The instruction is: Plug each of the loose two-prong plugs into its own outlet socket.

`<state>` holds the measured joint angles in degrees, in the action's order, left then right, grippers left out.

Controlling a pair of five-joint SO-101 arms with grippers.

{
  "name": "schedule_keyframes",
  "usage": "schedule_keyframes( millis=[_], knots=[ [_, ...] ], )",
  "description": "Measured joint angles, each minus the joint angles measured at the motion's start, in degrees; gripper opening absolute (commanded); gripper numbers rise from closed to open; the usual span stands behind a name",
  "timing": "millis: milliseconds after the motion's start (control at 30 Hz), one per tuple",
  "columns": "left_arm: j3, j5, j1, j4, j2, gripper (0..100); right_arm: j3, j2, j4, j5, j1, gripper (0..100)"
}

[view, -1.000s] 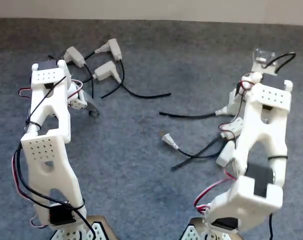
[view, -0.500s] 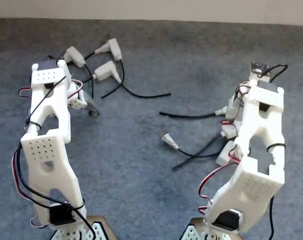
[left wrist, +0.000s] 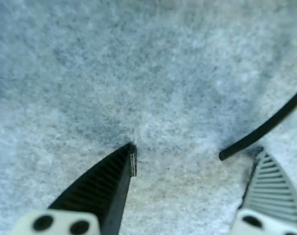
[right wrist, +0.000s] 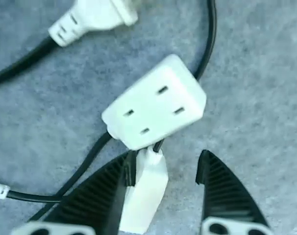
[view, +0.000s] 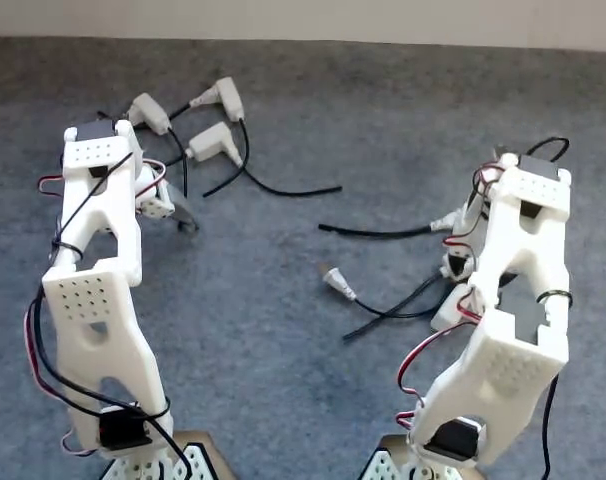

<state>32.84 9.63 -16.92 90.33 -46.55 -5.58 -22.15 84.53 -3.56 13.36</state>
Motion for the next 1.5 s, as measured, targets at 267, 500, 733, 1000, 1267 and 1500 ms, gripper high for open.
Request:
schedule_keyframes(
  millis=[267, 500, 733, 1000, 1267, 1500],
  knots=[
    [0.00, 0.00, 0.00, 0.00, 0.00, 36, -1.67, -3.96, -5.98, 6.51, -0.53, 20.2],
    [0.00, 0.00, 0.00, 0.00, 0.00, 36, -7.65, -14.15, -5.80, 6.59, -1.49, 14.8],
    [0.00, 0.00, 0.00, 0.00, 0.00, 36, -12.66, -16.44, -2.55, 6.59, -0.44, 10.4],
    [0.00, 0.00, 0.00, 0.00, 0.00, 36, -13.01, -16.62, -2.55, 7.91, 0.09, 5.3],
    [0.00, 0.09, 0.00, 0.00, 0.00, 36, -13.10, -16.62, -2.02, 8.62, -0.88, 25.2],
    [0.00, 0.09, 0.00, 0.00, 0.00, 36, -13.71, -18.02, -2.29, 8.62, -5.89, 30.1]
  ],
)
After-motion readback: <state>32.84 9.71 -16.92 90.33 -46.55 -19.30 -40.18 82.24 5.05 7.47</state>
